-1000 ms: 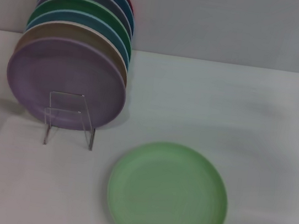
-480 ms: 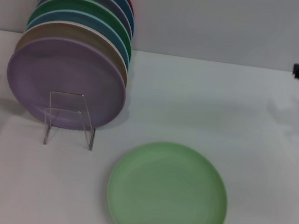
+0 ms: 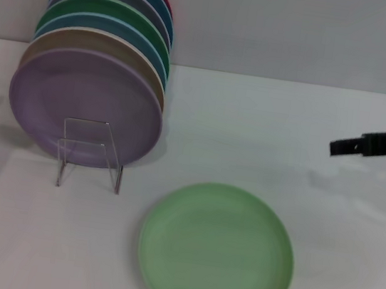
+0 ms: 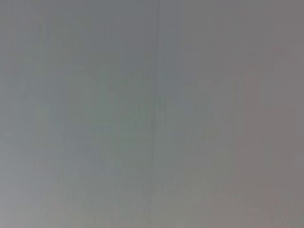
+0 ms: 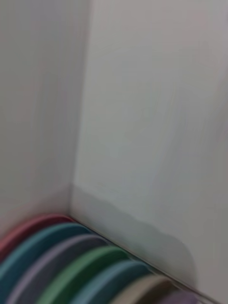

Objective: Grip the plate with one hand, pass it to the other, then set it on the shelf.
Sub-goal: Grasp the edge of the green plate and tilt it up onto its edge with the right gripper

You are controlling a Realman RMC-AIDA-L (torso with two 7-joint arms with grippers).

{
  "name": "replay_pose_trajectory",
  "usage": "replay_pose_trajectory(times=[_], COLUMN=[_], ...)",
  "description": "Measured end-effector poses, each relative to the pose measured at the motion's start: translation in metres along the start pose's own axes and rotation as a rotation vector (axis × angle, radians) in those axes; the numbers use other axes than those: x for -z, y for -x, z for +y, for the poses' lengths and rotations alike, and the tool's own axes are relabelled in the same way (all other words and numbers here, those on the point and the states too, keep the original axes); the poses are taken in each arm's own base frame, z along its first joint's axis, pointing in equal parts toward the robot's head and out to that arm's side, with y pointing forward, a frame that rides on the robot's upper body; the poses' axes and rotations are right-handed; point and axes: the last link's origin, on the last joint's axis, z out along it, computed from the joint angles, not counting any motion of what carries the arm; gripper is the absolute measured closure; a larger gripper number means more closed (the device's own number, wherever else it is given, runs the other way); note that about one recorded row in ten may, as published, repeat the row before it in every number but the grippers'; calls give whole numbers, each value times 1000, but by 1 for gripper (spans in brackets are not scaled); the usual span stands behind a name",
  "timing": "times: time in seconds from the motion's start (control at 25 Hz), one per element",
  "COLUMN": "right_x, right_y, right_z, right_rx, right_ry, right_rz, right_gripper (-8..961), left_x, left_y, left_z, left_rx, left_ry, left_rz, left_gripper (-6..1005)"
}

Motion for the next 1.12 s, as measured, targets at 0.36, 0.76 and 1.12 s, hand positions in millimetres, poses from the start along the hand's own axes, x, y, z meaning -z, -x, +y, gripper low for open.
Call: replay_pose_trajectory(times=[0.36, 0.76, 1.12], right_x=[-17, -37, -51], right_y=[-17, -38, -44], right_z=[11, 15, 16], right_rx=[-110, -198, -227], right_ry=[84, 163, 176], right_rz=[178, 262, 286], right_gripper=[362, 379, 395], left_x=[-4, -5, -6], left_y=[-2, -3, -3], left_z=[2, 2, 1], left_rx=[7, 6, 4], left_ry=[4, 5, 0], left_rz=[18, 22, 28], left_gripper=[165, 165, 165])
